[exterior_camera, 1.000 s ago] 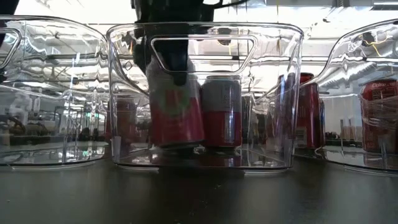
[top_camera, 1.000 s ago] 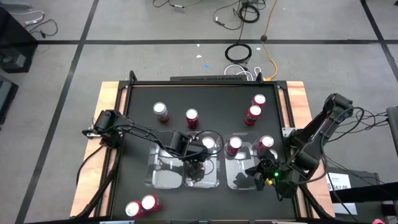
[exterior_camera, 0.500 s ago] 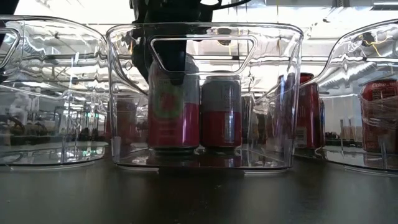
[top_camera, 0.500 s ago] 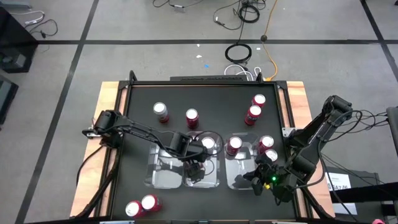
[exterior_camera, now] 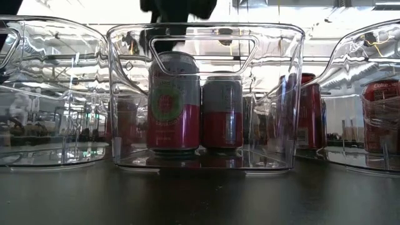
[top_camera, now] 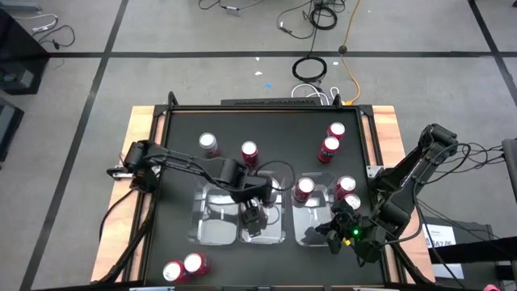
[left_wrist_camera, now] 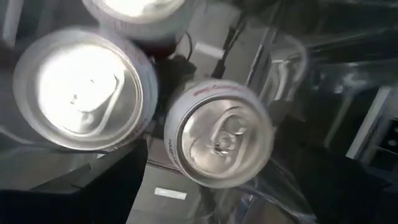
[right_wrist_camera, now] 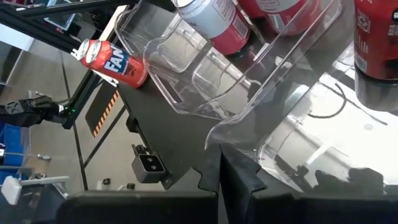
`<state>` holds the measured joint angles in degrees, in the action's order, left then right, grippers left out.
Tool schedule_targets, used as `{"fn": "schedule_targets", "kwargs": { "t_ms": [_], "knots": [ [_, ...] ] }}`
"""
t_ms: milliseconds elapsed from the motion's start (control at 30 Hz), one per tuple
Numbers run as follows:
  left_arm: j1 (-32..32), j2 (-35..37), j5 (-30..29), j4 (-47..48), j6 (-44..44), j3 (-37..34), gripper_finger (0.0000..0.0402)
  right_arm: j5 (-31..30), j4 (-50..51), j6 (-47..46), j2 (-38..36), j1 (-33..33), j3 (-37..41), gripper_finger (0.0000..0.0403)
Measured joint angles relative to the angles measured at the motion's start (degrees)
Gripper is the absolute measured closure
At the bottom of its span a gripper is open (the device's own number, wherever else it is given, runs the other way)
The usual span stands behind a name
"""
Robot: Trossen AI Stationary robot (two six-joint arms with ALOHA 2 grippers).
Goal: Sort soda cans
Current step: Put the pink-white soda can into the center transparent bin
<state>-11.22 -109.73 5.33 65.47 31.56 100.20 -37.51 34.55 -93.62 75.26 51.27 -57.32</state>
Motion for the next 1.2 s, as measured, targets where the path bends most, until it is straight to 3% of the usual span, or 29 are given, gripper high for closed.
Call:
{"fn": "schedule_targets", "kwargs": {
  "t_ms": [133,267,433,567,767,1033,1200],
  "knots": [
    [0.00,0.07,-3.07,5.79,-3.61,7.78,0.0011,-0.89,0.14,-0.15,0.00,-0.01,0.00,0.0403],
    [-0.03,0.77,-6.77,9.10,-10.26,13.44,0.0011,-5.81,-0.14,-0.43,0.00,-0.01,0.00,0.0403],
    [1.89,4.67,-20.33,15.11,-18.57,13.41,0.0011,-7.19,-0.11,-3.81,-0.02,-0.09,0.00,0.0403],
    [5.66,8.66,-26.43,18.02,-24.31,11.57,0.0011,-7.38,-0.07,-6.05,-0.02,-0.21,0.00,0.0403],
    [15.76,19.69,-28.78,14.07,-29.93,0.55,0.0011,-7.56,-0.01,-7.23,-0.02,-1.66,0.00,0.0403],
    [31.82,38.25,-25.49,-4.10,-29.75,-25.25,0.0011,-7.55,0.01,-7.13,-0.02,-3.75,0.00,0.0403],
    [33.79,41.32,-25.22,-6.43,-27.47,-29.75,0.0011,-7.53,-0.01,-7.13,-0.02,-4.10,0.00,0.0403]
  ]
}}
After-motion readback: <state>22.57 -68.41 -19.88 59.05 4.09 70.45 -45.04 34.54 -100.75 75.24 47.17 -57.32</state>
